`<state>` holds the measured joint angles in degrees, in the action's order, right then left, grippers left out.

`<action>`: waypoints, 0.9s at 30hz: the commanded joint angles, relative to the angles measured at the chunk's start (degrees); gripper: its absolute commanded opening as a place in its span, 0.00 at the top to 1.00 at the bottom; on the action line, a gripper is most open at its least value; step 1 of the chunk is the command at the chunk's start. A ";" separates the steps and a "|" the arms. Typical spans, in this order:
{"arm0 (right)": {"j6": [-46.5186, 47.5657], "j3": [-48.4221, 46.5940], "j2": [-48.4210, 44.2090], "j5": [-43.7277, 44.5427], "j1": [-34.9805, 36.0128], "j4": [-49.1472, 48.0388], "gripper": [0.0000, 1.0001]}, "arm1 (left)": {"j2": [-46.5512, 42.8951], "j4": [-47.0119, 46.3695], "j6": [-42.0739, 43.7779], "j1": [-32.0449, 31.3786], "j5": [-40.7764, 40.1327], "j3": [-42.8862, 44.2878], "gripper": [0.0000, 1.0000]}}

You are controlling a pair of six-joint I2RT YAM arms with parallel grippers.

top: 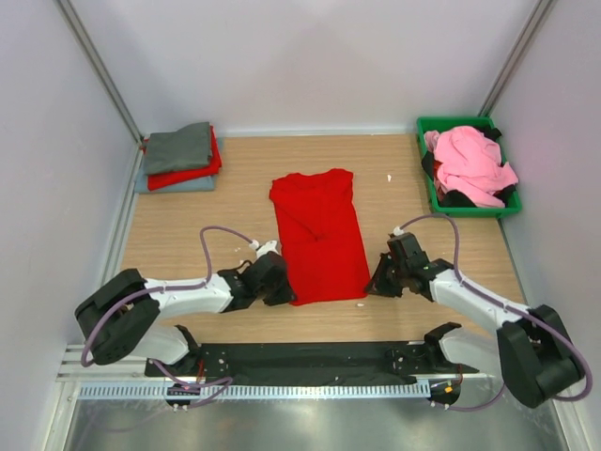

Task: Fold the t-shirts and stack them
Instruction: Fold the tshirt

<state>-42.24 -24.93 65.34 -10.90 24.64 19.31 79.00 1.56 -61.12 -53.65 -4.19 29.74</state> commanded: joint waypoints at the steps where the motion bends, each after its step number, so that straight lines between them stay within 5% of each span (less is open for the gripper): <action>1: -0.38 0.58 -7.49 1.40 0.23 4.67 0.99 | -2.08 7.90 -0.13 -1.89 -2.84 0.31 1.00; 14: -11.11 -8.10 -23.51 5.79 11.38 20.15 0.98 | -20.63 34.11 -6.12 -9.37 -9.17 6.56 1.00; 20: -7.87 -17.58 -17.37 10.35 12.01 22.70 0.99 | -21.44 44.57 -2.08 -8.50 -15.22 16.13 0.99; 27: -0.83 -30.69 -1.92 16.34 11.31 23.41 0.99 | -13.71 48.28 10.92 5.71 -11.13 28.52 0.94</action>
<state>-47.57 -49.91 58.65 -0.38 36.53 42.28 62.50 44.97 -58.13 -53.47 -15.40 54.83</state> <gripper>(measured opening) 0.050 0.060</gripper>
